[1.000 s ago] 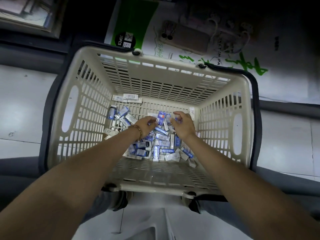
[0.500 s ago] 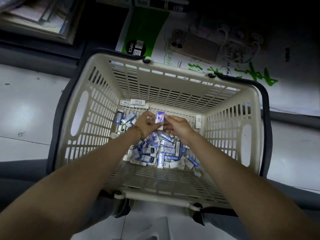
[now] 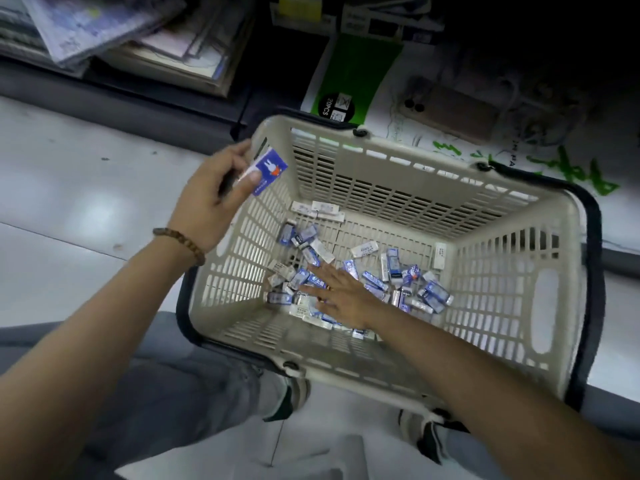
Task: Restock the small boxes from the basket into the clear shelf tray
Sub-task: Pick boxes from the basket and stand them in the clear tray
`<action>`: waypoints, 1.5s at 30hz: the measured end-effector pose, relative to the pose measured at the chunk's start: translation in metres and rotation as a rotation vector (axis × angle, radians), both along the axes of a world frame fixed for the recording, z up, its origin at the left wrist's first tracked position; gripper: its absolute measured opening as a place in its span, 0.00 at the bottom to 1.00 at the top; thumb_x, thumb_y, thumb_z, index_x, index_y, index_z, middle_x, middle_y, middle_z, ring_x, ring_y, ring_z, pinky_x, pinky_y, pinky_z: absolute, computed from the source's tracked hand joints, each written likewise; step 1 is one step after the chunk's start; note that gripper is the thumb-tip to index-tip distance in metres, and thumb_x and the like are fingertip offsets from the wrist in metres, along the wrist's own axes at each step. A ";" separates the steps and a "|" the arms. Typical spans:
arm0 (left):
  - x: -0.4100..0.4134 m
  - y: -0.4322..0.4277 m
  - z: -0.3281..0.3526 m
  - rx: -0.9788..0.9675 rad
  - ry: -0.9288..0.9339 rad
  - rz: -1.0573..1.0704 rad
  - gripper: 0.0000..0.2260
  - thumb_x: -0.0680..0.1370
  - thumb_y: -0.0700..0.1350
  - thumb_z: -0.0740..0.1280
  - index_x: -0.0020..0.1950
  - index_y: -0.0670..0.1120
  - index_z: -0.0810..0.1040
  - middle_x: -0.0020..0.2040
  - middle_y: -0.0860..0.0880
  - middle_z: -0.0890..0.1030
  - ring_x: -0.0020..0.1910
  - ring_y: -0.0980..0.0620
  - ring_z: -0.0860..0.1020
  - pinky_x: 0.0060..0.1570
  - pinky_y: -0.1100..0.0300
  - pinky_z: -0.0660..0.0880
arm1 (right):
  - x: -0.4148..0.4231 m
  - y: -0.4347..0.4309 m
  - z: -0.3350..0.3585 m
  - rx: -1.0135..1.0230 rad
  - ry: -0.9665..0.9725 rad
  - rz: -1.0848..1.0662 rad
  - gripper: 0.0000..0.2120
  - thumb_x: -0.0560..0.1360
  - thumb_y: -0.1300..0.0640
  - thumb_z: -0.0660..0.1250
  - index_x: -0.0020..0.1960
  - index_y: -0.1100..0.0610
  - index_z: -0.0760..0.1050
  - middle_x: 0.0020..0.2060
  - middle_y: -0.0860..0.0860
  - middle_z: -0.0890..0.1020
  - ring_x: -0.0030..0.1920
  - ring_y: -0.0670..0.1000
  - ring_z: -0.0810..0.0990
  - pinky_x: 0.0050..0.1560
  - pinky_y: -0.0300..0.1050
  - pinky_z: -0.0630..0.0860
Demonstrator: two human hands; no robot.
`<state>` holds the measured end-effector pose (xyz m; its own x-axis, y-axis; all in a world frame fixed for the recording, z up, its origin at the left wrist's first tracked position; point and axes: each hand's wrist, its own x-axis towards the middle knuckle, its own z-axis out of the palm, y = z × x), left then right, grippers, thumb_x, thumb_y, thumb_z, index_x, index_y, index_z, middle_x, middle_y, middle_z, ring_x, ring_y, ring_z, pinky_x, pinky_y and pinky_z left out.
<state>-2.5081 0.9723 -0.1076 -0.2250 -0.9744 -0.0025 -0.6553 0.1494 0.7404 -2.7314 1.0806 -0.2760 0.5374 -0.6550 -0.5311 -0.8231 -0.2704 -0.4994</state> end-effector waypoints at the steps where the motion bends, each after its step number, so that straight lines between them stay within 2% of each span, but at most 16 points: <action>1: -0.001 0.003 -0.009 -0.001 -0.056 -0.021 0.07 0.79 0.49 0.62 0.47 0.45 0.72 0.67 0.53 0.70 0.65 0.55 0.68 0.59 0.61 0.67 | -0.009 0.000 -0.004 -0.051 0.070 0.036 0.22 0.83 0.47 0.47 0.76 0.41 0.49 0.77 0.47 0.41 0.76 0.51 0.36 0.74 0.50 0.35; 3: 0.000 0.005 -0.020 -0.052 -0.160 -0.038 0.08 0.79 0.54 0.60 0.47 0.50 0.70 0.65 0.59 0.72 0.63 0.55 0.68 0.53 0.55 0.69 | -0.032 -0.004 -0.006 -0.112 0.136 -0.033 0.24 0.82 0.46 0.46 0.75 0.39 0.43 0.76 0.48 0.38 0.75 0.52 0.33 0.72 0.52 0.31; 8: 0.002 0.002 -0.025 -0.075 -0.128 0.002 0.13 0.77 0.62 0.54 0.47 0.54 0.69 0.57 0.69 0.71 0.55 0.63 0.67 0.44 0.59 0.67 | -0.085 -0.025 -0.007 -0.090 0.351 -0.392 0.26 0.81 0.42 0.46 0.75 0.40 0.40 0.76 0.51 0.37 0.75 0.55 0.34 0.73 0.54 0.35; 10: 0.000 0.002 -0.025 -0.076 -0.116 0.008 0.13 0.77 0.62 0.54 0.47 0.54 0.69 0.56 0.69 0.71 0.54 0.64 0.67 0.44 0.59 0.66 | -0.089 -0.031 -0.001 -0.079 0.273 -0.459 0.26 0.80 0.41 0.50 0.76 0.41 0.46 0.77 0.51 0.43 0.76 0.55 0.39 0.74 0.54 0.39; 13: 0.000 0.003 -0.026 -0.078 -0.122 0.014 0.14 0.77 0.61 0.54 0.48 0.52 0.70 0.56 0.66 0.71 0.55 0.63 0.67 0.45 0.58 0.66 | -0.068 -0.027 0.004 -0.189 0.095 -0.303 0.27 0.79 0.42 0.56 0.75 0.44 0.54 0.71 0.52 0.62 0.72 0.54 0.56 0.72 0.51 0.52; 16: 0.000 0.003 -0.026 -0.089 -0.137 0.016 0.11 0.78 0.60 0.56 0.48 0.54 0.69 0.55 0.65 0.72 0.55 0.63 0.67 0.46 0.58 0.67 | -0.037 -0.014 0.000 -0.068 0.070 -0.306 0.28 0.78 0.43 0.59 0.75 0.48 0.57 0.66 0.52 0.65 0.67 0.53 0.60 0.68 0.49 0.56; 19: 0.000 0.003 -0.024 -0.081 -0.138 0.026 0.10 0.78 0.60 0.57 0.48 0.55 0.69 0.56 0.63 0.74 0.55 0.62 0.68 0.47 0.57 0.68 | -0.024 -0.001 -0.006 -0.078 0.049 -0.349 0.21 0.77 0.48 0.64 0.67 0.53 0.69 0.63 0.52 0.67 0.66 0.53 0.63 0.67 0.47 0.57; 21: -0.001 0.004 -0.023 -0.071 -0.134 0.027 0.09 0.78 0.59 0.57 0.48 0.55 0.69 0.57 0.62 0.74 0.59 0.58 0.69 0.51 0.54 0.70 | -0.024 0.007 -0.003 -0.004 -0.085 -0.484 0.09 0.75 0.54 0.68 0.54 0.54 0.74 0.55 0.51 0.73 0.59 0.53 0.70 0.59 0.45 0.65; 23: -0.002 0.004 -0.021 -0.058 -0.141 0.014 0.09 0.78 0.58 0.58 0.48 0.54 0.70 0.58 0.63 0.73 0.67 0.53 0.67 0.57 0.50 0.68 | -0.029 0.011 0.007 0.179 -0.193 -0.632 0.08 0.74 0.59 0.70 0.46 0.53 0.70 0.45 0.50 0.76 0.49 0.53 0.75 0.50 0.46 0.71; 25: -0.002 0.005 -0.019 -0.068 -0.146 -0.004 0.08 0.78 0.56 0.59 0.47 0.53 0.70 0.62 0.59 0.74 0.71 0.51 0.62 0.64 0.47 0.63 | -0.039 0.006 0.022 0.240 -0.230 -0.715 0.09 0.72 0.61 0.72 0.45 0.54 0.72 0.41 0.49 0.76 0.44 0.51 0.76 0.46 0.44 0.74; 27: -0.004 0.008 -0.015 -0.107 -0.121 -0.019 0.07 0.79 0.53 0.60 0.46 0.51 0.70 0.64 0.55 0.75 0.73 0.49 0.60 0.70 0.47 0.55 | -0.051 -0.008 0.047 0.210 -0.328 -0.860 0.07 0.71 0.60 0.72 0.48 0.55 0.76 0.39 0.48 0.79 0.42 0.48 0.78 0.40 0.31 0.74; 29: -0.012 0.012 -0.008 -0.118 -0.067 -0.014 0.07 0.80 0.51 0.60 0.47 0.49 0.70 0.60 0.55 0.75 0.71 0.49 0.64 0.71 0.52 0.54 | -0.060 -0.030 0.084 0.156 -0.514 -1.063 0.07 0.72 0.58 0.72 0.49 0.54 0.79 0.40 0.48 0.82 0.40 0.43 0.81 0.38 0.26 0.74; 32: -0.034 0.021 0.007 0.106 0.179 0.034 0.07 0.80 0.49 0.59 0.46 0.47 0.67 0.52 0.47 0.79 0.54 0.46 0.77 0.55 0.52 0.73 | -0.063 -0.057 0.140 0.143 -0.782 -1.148 0.04 0.74 0.57 0.69 0.48 0.51 0.79 0.39 0.44 0.85 0.36 0.38 0.81 0.37 0.30 0.75; 37: -0.068 0.029 0.018 0.636 0.644 0.081 0.07 0.82 0.43 0.56 0.55 0.41 0.70 0.49 0.43 0.80 0.35 0.55 0.83 0.41 0.59 0.81 | -0.041 -0.064 0.188 0.236 -1.028 -1.081 0.05 0.76 0.60 0.66 0.48 0.53 0.79 0.36 0.45 0.85 0.35 0.39 0.81 0.34 0.30 0.76; 41: -0.079 0.038 0.010 0.818 0.588 -0.023 0.16 0.78 0.52 0.59 0.60 0.43 0.71 0.51 0.45 0.79 0.40 0.51 0.84 0.40 0.60 0.81 | -0.027 -0.049 0.178 0.208 -0.929 -1.093 0.04 0.73 0.62 0.70 0.45 0.54 0.79 0.36 0.47 0.84 0.35 0.42 0.82 0.38 0.33 0.78; 45: -0.078 0.044 -0.006 0.755 0.503 -0.077 0.10 0.77 0.41 0.65 0.57 0.43 0.70 0.45 0.46 0.80 0.33 0.56 0.82 0.34 0.64 0.79 | -0.039 -0.039 0.156 0.224 -0.839 -1.087 0.04 0.74 0.59 0.69 0.47 0.51 0.80 0.42 0.47 0.83 0.39 0.44 0.82 0.44 0.38 0.81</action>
<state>-2.5859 1.0165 -0.1134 -0.4363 -0.7357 -0.5181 -0.2363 -0.4619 0.8549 -2.7707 1.0415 -0.1205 0.0256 -0.8900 -0.4552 -0.0031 0.4553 -0.8903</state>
